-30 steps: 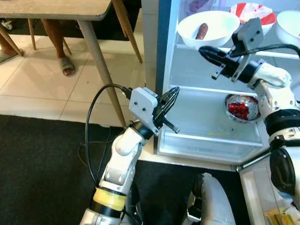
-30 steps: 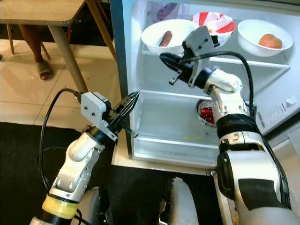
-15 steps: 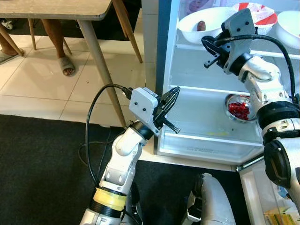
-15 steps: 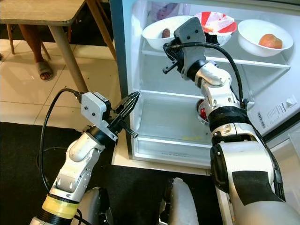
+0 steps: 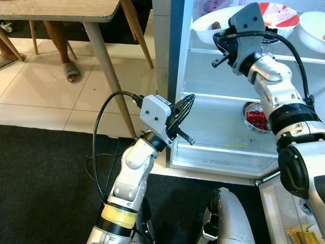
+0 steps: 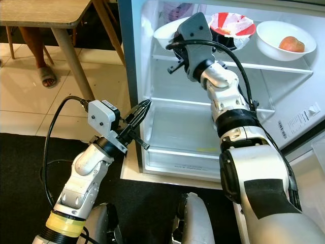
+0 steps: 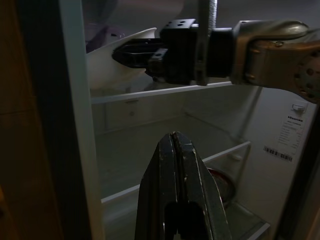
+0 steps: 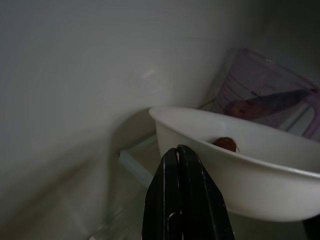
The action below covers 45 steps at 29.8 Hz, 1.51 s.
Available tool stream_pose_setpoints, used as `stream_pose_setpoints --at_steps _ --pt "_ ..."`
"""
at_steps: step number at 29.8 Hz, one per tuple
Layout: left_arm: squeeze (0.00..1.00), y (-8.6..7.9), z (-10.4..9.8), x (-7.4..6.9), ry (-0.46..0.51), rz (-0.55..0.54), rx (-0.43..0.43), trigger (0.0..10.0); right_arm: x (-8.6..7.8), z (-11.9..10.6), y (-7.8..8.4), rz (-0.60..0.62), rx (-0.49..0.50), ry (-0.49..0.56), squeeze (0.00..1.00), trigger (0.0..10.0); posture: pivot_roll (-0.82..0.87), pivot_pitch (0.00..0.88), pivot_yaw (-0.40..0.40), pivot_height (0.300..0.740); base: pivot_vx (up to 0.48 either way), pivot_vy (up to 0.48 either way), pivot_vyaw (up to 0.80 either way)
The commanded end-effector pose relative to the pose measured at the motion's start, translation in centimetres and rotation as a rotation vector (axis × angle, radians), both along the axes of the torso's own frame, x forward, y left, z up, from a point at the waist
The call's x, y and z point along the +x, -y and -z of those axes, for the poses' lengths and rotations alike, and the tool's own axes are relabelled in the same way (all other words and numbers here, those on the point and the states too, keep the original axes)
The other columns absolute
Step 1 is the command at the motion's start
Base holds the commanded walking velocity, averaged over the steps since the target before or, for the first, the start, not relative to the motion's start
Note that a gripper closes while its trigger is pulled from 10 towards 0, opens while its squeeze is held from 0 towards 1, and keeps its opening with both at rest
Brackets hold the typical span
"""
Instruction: Restocking fridge
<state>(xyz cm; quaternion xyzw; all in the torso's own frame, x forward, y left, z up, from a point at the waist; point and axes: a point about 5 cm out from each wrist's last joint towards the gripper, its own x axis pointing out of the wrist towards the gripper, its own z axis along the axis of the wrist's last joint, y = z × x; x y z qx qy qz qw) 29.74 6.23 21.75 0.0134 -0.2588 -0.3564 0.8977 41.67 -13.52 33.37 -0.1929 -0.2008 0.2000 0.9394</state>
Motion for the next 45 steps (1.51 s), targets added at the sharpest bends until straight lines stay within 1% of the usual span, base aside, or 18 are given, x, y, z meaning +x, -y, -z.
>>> stream_pose_setpoints --at_steps 1,6,9,12,15,17,18,20,24,27,30,32,33,35,37,39,42,45 --pt "0.0 0.0 0.3 -0.3 -0.007 0.006 0.002 10.0 0.1 -0.3 -0.1 0.017 0.01 0.001 0.0 10.0 -0.03 0.264 -0.008 0.592 0.0 0.0 0.0" --pt "0.0 0.0 0.2 -0.2 -0.003 0.004 0.001 10.0 0.2 -0.7 -0.6 0.028 0.02 0.006 0.0 10.0 -0.02 0.259 -0.009 0.592 0.0 0.0 0.0" --pt "0.0 0.0 0.1 -0.2 -0.002 0.004 0.001 10.0 0.2 -0.5 -0.7 0.028 0.022 0.0 0.0 10.0 -0.02 0.256 -0.013 0.592 0.0 0.0 0.0" --pt "0.0 0.0 0.1 -0.3 -0.001 0.003 0.001 10.0 0.2 -0.3 -0.6 0.026 0.019 -0.004 0.0 10.0 -0.02 0.256 -0.013 0.592 0.0 0.0 0.0" --pt "0.0 0.0 0.1 -0.2 0.0 0.002 0.0 10.0 0.1 0.1 -0.1 0.008 0.03 -0.01 0.0 10.0 -0.02 0.25 -0.012 0.592 0.0 0.0 0.0" --pt "0.0 0.0 0.1 -0.2 0.002 0.004 0.0 10.0 -0.1 0.5 0.9 -0.042 0.075 -0.015 0.0 10.0 -0.02 0.245 -0.009 0.592 0.0 0.0 0.0" --pt "0.0 0.0 0.1 -0.2 0.002 0.004 0.0 10.0 -0.1 0.5 0.9 -0.042 0.075 -0.015 0.0 10.0 -0.02 0.245 -0.009 0.592 0.0 0.0 0.0" --pt "0.0 0.0 -0.1 -0.1 0.007 0.008 -0.001 10.0 -0.6 0.9 2.9 -0.077 0.128 -0.003 0.0 10.0 -0.03 0.24 -0.005 0.592 0.0 0.0 0.0" --pt "0.0 0.0 -0.1 0.0 0.007 0.008 -0.001 10.0 -0.8 1.0 3.6 -0.075 0.145 0.006 0.0 10.0 -0.03 0.238 -0.001 0.592 0.0 0.0 0.0" --pt "0.0 0.1 -0.1 0.1 0.008 0.012 0.0 10.0 -1.3 0.6 5.3 -0.053 0.193 0.053 0.0 10.0 -0.04 0.234 0.005 0.592 0.0 0.0 0.0" --pt "0.0 0.2 -0.1 0.1 0.009 0.016 0.0 10.0 -1.6 0.4 5.8 -0.078 0.223 0.075 0.0 10.0 -0.04 0.23 0.009 0.592 0.0 0.0 0.0" --pt "0.0 0.2 -0.2 0.2 0.011 0.018 0.002 10.0 -2.4 0.7 5.7 -0.181 0.222 0.088 0.0 10.0 -0.04 0.221 0.013 0.592 0.0 0.0 0.0" --pt "0.0 0.2 -0.2 0.2 0.011 0.018 0.002 10.0 -2.4 0.7 5.7 -0.181 0.222 0.088 0.0 10.0 -0.04 0.221 0.013 0.592 0.0 0.0 0.0" --pt "0.0 0.1 -0.2 0.3 0.013 0.017 0.005 10.0 -3.4 1.8 5.6 -0.289 0.193 0.081 0.0 10.0 -0.04 0.216 0.015 0.592 0.0 0.0 0.0" --pt "0.0 -0.1 -0.2 0.4 0.013 0.013 0.007 10.0 -4.3 3.0 5.8 -0.358 0.17 0.057 0.0 10.0 -0.04 0.214 0.016 0.592 0.0 0.0 0.0" --pt "0.0 -0.1 -0.2 0.4 0.013 0.013 0.007 10.0 -4.3 3.0 5.8 -0.358 0.17 0.057 0.0 10.0 -0.04 0.214 0.016 0.592 0.0 0.0 0.0" --pt "0.0 -0.2 0.0 0.5 0.01 0.01 0.014 10.0 -5.8 5.0 6.2 -0.446 0.149 0.006 0.0 10.0 -0.04 0.207 0.017 0.592 0.0 0.0 0.0" --pt "0.0 -0.4 0.1 0.5 0.007 0.004 0.017 10.0 -6.3 6.5 6.8 -0.435 0.164 -0.03 0.0 10.0 -0.04 0.206 0.019 0.592 0.0 0.0 0.0"
